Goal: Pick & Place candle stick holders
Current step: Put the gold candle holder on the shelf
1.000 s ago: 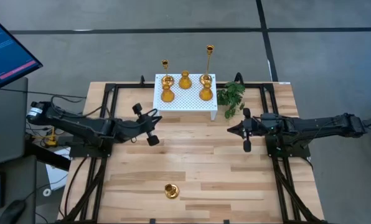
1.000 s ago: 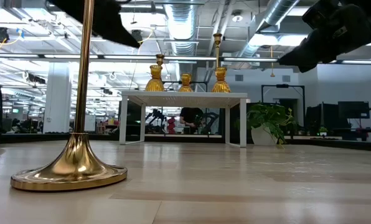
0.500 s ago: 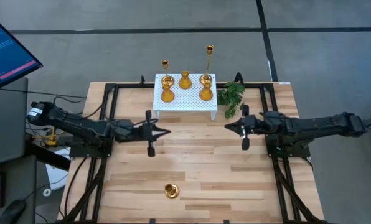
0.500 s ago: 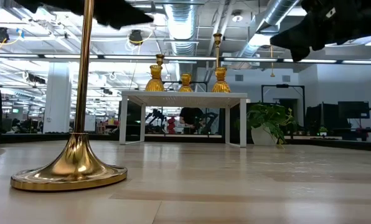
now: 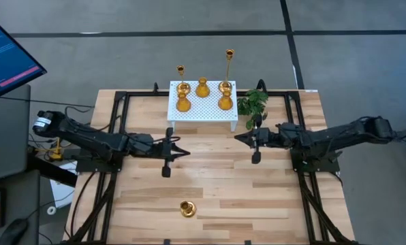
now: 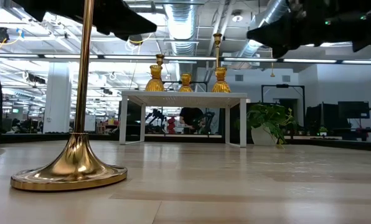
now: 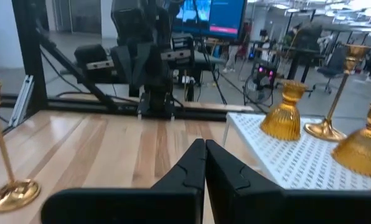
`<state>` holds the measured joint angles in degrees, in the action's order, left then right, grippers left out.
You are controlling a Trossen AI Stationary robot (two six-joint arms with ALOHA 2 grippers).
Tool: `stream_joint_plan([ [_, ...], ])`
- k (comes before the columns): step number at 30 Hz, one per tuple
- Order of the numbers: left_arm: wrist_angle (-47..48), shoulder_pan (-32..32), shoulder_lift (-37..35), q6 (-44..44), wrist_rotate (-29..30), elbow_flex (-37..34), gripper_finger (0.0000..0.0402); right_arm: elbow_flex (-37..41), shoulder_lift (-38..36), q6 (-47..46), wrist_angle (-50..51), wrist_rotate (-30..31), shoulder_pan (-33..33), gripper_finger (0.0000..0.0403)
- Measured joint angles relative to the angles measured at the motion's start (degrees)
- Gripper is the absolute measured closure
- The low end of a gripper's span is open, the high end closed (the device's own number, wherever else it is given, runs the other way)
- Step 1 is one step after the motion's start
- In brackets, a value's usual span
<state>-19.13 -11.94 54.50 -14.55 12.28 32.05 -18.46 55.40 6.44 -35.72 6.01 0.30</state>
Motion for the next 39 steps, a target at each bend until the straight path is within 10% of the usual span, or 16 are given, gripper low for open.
stream_joint_plan([
  [10, 5.28, 3.29, -1.68, -0.17, 0.16, 0.02, 0.0397, -0.96, 13.18, -0.92, -20.67, 0.32, 0.0, 0.0403],
  [39, 14.87, 12.02, -1.7, 2.99, 7.75, 0.0, 0.0395, -35.99, 51.05, -7.61, -16.71, 10.96, -7.47, 0.0403],
])
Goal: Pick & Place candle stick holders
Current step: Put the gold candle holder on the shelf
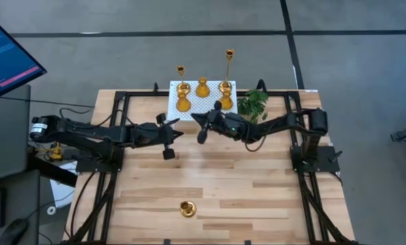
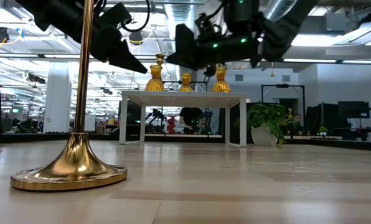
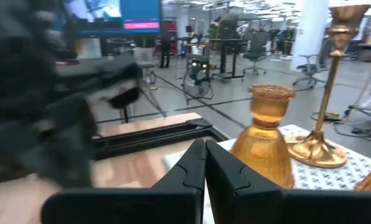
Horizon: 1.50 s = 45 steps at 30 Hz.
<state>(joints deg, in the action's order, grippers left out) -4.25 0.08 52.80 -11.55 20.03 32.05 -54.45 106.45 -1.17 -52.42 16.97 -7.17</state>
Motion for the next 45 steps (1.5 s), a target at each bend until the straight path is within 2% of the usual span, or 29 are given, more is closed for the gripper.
stream_joint_plan([
  [7, 0.44, 0.0, 0.0, 0.29, 0.09, 0.0, 0.0394, -5.9, 4.86, -1.66, 2.9, -0.09, -2.86, 0.0403],
  [12, 2.72, 0.0, 0.0, 0.5, 0.51, 0.0, 0.0395, -6.68, 3.65, -3.87, 17.24, -1.51, -1.78, 0.0403],
  [17, 4.72, -0.02, 0.0, 1.54, 0.5, 0.0, 0.0396, -6.7, -1.31, -2.14, 29.25, -2.54, 1.9, 0.0403],
  [22, 5.99, -0.02, 0.0, 1.63, -3.1, 0.0, 0.0396, -6.7, -5.95, 1.52, 39.09, -10.77, 4.42, 0.0403],
  [26, 5.99, -0.13, 0.0, 1.68, -10.56, 0.0, 0.0397, -6.7, -7.1, 1.78, 42.75, -18.92, 6.03, 0.0403],
  [30, 6.27, -1.34, 0.0, 3.37, -15.98, 0.0, 0.0396, -6.68, -6.81, 4.75, 44.85, -26.83, 8.08, 0.0403],
  [37, 6.97, -4.51, 0.0, 7.42, -16.24, 0.0, 0.0396, -6.57, -6.22, 5.81, 46.28, -33.24, 12.3, 0.0403],
  [42, 7.04, -7.04, 0.0, 7.58, -16.24, 0.0, 0.0397, -6.61, -4.55, 5.64, 43.37, -33.6, 16.18, 0.0402],
  [45, 7.03, -8.15, 0.0, 7.66, -16.24, 0.0, 0.0397, -6.69, -2.3, 4.4, 36.31, -33.62, 18.52, 0.0386],
])
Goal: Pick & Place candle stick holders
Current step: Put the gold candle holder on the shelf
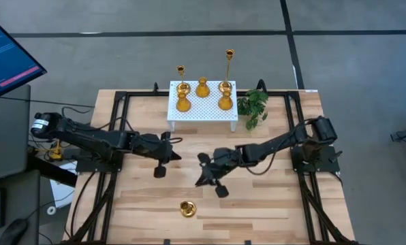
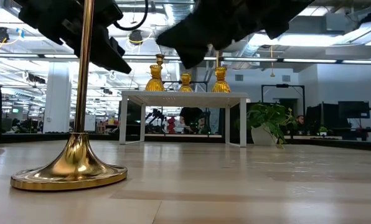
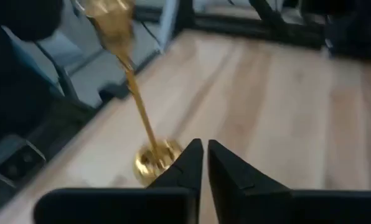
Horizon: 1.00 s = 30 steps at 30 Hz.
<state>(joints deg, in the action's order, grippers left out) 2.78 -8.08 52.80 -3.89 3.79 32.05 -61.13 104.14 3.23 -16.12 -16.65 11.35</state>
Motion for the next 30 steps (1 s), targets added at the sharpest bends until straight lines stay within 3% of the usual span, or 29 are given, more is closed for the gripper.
stream_joint_plan([
  [7, 0.22, -2.33, 0.0, 2.89, 0.0, 0.0, 0.0398, -0.56, 5.0, -6.71, -8.49, 4.1, 3.53, 0.0301],
  [17, 0.27, -4.46, 0.0, 3.96, -0.02, 0.0, 0.0397, -9.02, 13.85, -10.85, -9.83, 4.55, 7.39, 0.0176],
  [24, 0.27, -4.52, 0.0, 7.72, -0.02, 0.0, 0.0395, -11.84, 16.08, -10.88, -9.72, 3.69, 10.01, 0.0169],
  [30, 0.25, -4.52, 0.0, 7.81, -0.02, 0.0, 0.0397, -13.14, 16.12, -11.44, -9.79, 8.21, 11.23, 0.0226],
])
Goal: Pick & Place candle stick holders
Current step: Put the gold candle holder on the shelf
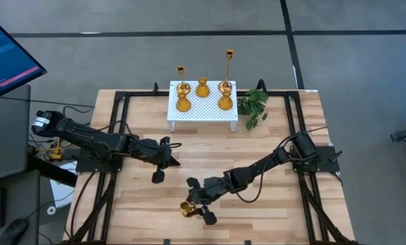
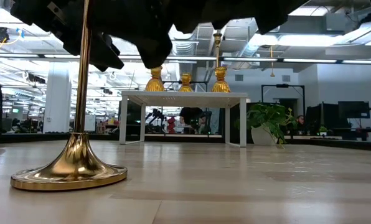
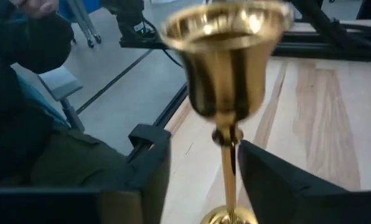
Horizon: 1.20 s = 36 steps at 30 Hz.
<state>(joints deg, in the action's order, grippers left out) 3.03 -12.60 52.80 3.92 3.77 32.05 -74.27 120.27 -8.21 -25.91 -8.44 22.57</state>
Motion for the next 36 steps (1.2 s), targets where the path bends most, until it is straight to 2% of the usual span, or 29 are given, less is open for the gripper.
stream_joint_plan([
  [12, 0.0, 0.0, 0.0, 0.03, 0.0, 0.0, 0.0394, -0.59, -0.06, -3.27, -0.49, 1.75, -0.21, 0.0388],
  [18, 0.02, -0.18, 0.0, 1.29, 0.02, 0.0, 0.0394, -0.49, -4.82, -3.36, 7.9, 6.67, 0.06, 0.0394],
  [25, 0.7, -0.31, 0.0, 1.31, -0.04, 0.0, 0.0396, -0.51, -16.59, 0.69, 19.21, 14.45, -2.42, 0.0398],
  [31, 0.72, -0.31, 0.0, 1.31, -0.02, 0.0, 0.0395, -0.52, -25.44, 3.12, 24.44, 19.24, -8.26, 0.04],
  [36, 0.84, -0.31, 0.0, 1.31, -0.03, 0.0, 0.0397, -0.53, -29.7, 5.81, 25.58, 19.18, -15.08, 0.0401],
])
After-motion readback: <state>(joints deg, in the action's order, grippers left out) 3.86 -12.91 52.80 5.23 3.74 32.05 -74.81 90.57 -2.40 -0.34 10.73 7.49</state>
